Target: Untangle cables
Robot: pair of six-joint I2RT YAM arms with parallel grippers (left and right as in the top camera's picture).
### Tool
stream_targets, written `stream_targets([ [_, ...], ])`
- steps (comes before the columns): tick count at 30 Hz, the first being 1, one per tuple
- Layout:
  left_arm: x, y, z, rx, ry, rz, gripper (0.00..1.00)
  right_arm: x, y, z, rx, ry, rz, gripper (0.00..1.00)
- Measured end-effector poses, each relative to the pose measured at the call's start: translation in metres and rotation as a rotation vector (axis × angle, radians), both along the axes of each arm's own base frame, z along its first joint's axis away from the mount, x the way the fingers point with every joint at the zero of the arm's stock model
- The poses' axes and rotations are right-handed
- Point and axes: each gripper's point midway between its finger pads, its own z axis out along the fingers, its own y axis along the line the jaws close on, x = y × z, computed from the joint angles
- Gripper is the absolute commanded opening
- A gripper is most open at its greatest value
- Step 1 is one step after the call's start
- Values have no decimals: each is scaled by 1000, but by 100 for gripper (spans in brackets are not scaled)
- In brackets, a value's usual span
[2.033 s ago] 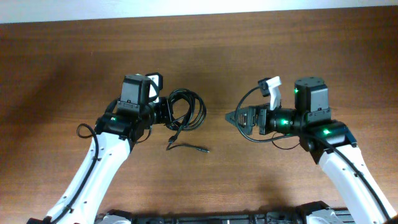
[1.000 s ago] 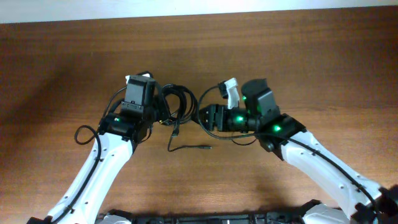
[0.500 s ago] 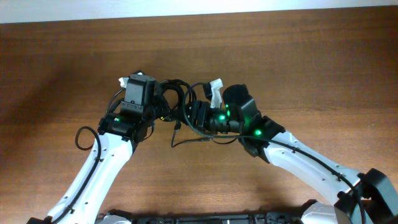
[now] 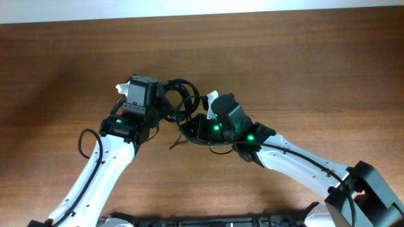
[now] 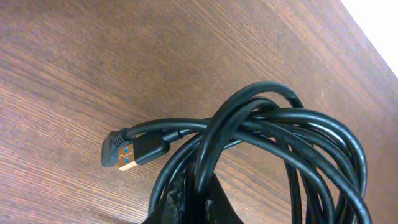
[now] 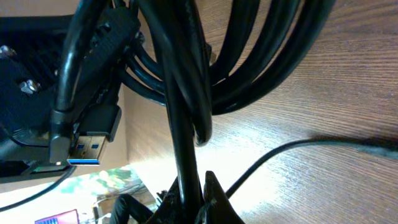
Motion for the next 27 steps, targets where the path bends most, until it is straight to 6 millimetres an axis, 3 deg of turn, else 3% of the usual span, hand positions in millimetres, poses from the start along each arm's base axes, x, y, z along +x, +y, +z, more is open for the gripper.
stream_targets([
  [4, 0, 0, 0, 92, -21, -119, 0, -5, -3, 5, 42, 29, 64, 4],
  [9, 2, 0, 2, 209, -55, -269, 0, 0, -25, 20, 161, 108, 139, 4],
  [13, 7, -4, 6, 269, -98, -359, 0, 0, -36, 40, 265, 125, 212, 4],
  [17, 6, -13, 8, 262, -117, -435, 0, 7, -31, 74, 375, 4, 263, 4],
  [19, 6, -22, 10, 231, -135, -483, 0, 9, -30, 81, 392, -21, 268, 4],
  [23, 6, -43, 19, 149, -189, -564, 0, 20, -31, 78, 374, -21, 202, 4],
  [27, 4, -58, 27, 84, -225, -624, 0, 36, -39, 51, 277, 54, 51, 4],
])
